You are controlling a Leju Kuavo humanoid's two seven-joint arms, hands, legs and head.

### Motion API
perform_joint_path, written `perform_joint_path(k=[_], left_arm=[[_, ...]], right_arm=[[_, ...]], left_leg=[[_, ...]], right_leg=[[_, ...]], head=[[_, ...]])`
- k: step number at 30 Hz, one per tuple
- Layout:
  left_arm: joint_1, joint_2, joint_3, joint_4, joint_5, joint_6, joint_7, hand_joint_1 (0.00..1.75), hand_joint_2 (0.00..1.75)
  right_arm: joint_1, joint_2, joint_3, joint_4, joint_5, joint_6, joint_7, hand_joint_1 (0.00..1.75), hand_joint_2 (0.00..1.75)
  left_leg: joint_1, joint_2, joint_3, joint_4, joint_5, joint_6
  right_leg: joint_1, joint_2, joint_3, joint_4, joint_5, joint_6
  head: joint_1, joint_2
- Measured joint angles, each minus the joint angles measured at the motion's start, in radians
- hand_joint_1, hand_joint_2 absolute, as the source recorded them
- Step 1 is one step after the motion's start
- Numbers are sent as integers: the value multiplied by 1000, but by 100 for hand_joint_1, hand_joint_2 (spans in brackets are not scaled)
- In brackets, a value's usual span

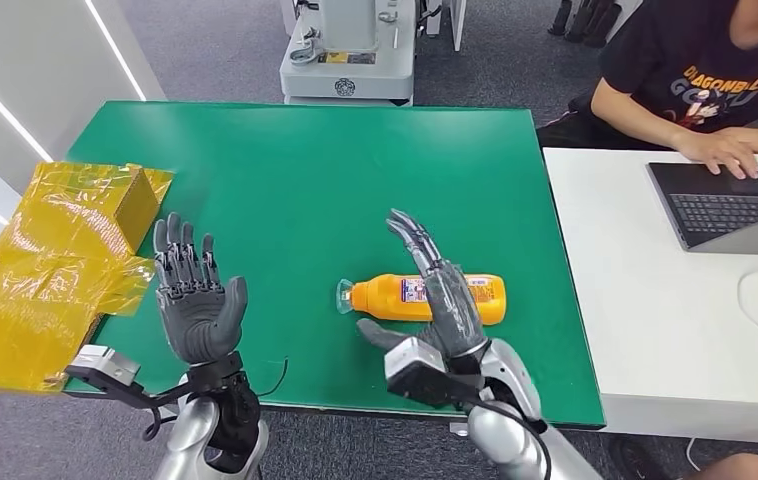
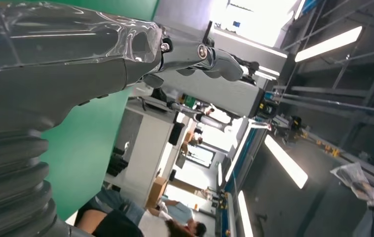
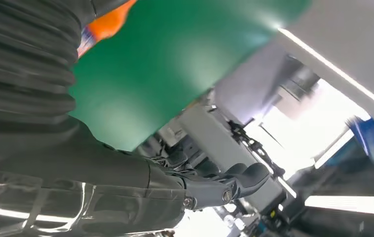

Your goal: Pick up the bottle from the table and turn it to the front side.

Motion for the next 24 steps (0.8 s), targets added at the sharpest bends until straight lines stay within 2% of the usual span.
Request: perform_joint_path(k=[7, 13, 16, 20, 24], left_arm=[[-3, -1, 6, 6, -1, -46, 0, 0, 175], [-4, -1, 7, 8, -5, -60, 0, 0, 175], [-6, -1, 7, 8, -9, -52, 0, 0, 175], [-15, 0, 7, 8, 19, -46, 0, 0, 175], [-22, 3, 2, 8, 40, -33, 0, 0, 175]], right_arm=[[-230, -115, -12, 180, 110, 233, 76, 0, 175], [-419, -220, 19, 308, 90, 456, 61, 0, 175], [-495, -248, 53, 363, 73, 551, 46, 0, 175], [-600, -272, 151, 446, 48, 712, 1, 0, 175], [-659, -276, 262, 516, 17, 724, -15, 0, 175]], left_leg=[[0, -1, -1, 1, 1, 1], [0, -2, -1, 1, 1, 1], [0, -2, -1, 1, 1, 1], [0, -2, -1, 1, 1, 1], [0, -2, -1, 1, 1, 1]], right_leg=[[0, -1, 0, 0, 0, 0], [0, -2, 0, 0, 0, 0], [0, -2, 0, 0, 0, 0], [0, -2, 0, 0, 0, 0], [0, -2, 0, 1, 0, 0]], head=[[0, 0], [0, 0], [0, 0], [0, 0], [0, 0]])
